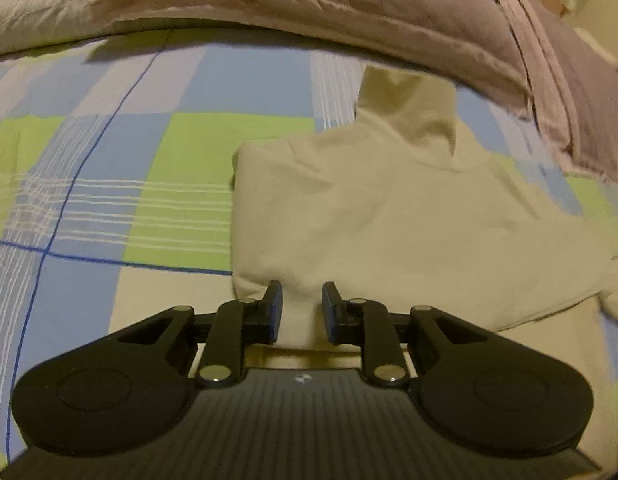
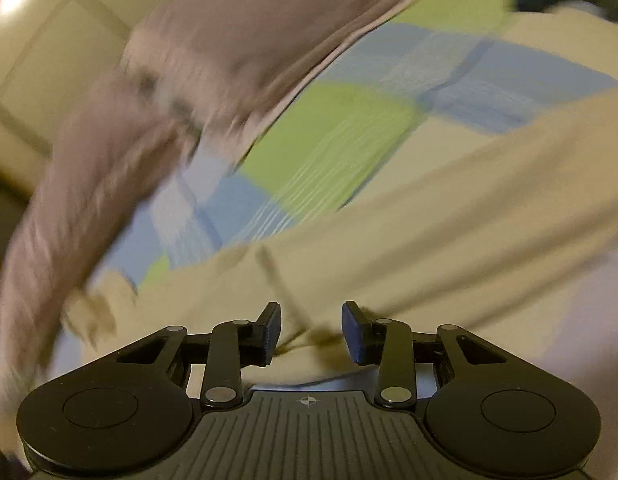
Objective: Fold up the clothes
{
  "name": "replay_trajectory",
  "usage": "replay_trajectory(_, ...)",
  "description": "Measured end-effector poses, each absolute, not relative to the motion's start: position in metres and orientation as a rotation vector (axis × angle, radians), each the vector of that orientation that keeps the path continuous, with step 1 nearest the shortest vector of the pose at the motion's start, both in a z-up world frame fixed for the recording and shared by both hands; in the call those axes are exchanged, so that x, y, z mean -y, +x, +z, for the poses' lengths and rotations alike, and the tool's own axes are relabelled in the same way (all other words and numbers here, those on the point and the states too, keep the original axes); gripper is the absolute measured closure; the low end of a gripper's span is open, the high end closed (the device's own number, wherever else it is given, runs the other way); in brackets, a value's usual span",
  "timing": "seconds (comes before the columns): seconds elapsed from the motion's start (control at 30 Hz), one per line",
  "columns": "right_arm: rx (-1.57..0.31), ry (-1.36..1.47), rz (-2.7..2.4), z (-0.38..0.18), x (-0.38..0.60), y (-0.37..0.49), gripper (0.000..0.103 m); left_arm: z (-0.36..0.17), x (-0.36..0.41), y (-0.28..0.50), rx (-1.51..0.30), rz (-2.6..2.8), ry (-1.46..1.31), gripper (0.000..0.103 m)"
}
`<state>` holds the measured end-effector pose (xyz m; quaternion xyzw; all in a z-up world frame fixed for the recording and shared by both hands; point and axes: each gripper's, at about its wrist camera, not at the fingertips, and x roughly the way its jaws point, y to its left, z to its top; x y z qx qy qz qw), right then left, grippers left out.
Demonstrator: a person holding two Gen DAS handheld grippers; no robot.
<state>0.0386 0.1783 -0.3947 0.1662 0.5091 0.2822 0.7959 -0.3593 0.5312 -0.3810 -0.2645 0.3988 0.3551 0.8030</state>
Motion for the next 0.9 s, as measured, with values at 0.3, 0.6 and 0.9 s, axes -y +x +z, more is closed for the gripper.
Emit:
replay_trajectory(0.3,-0.961,0.903,0.139,-0.405,0.042,0.083,0.065,-0.373,-0.507,-0.362,-0.764,0.758,-0.849,0.085)
replay_trajectory(0.6,-0.921,1.027,0.106,-0.423,0.055,0.116,0.066,-0.37,-0.496,-0.355,-0.738,0.756,-0.906,0.085)
replay_trajectory(0.9,-0.824,0.56,0.261,-0.342,-0.042,0.11,0.101,-0.368,-0.503,-0.396,-0.661,0.785,-1.033,0.085)
